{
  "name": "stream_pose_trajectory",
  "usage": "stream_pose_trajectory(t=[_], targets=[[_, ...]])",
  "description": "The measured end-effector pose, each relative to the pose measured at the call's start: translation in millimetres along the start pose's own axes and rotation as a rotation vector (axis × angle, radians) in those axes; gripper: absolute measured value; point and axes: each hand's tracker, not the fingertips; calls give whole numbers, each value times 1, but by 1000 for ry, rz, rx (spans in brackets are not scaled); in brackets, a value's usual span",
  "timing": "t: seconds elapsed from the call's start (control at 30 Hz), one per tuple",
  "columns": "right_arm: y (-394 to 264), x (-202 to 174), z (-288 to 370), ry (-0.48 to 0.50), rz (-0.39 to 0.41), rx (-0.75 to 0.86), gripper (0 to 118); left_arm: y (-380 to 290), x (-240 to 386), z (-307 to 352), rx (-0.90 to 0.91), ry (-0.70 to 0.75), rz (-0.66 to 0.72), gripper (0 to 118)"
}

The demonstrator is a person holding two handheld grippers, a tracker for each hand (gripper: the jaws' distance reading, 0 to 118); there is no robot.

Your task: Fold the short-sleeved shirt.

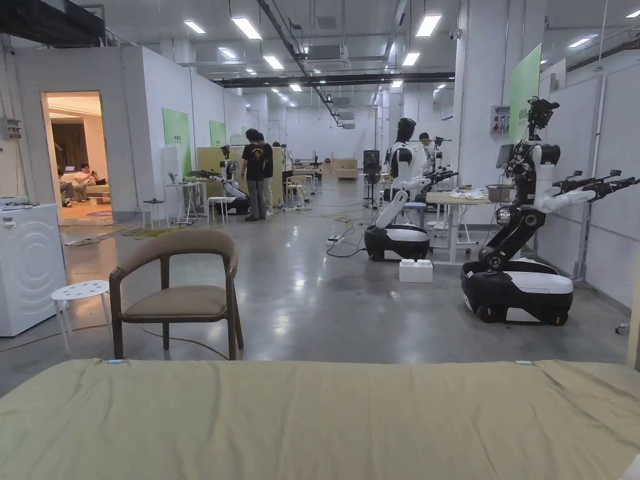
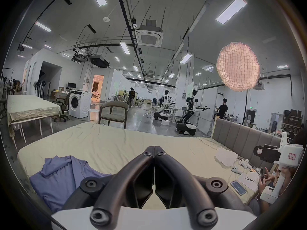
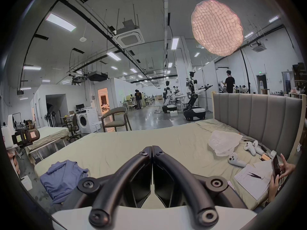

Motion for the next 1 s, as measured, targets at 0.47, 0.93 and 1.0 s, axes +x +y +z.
stream_pose_trajectory(t=[0.47, 0.93, 1.0], targets=[[-1, -14, -8, 58, 32, -12, 0, 2, -7, 9, -9, 28, -16, 0], [-9, -58, -35, 251, 58, -66, 0, 3, -55, 51, -32, 191, -38, 0], [-10, -60, -37, 267, 52, -77, 0, 0, -66, 54, -55, 215, -55, 0]])
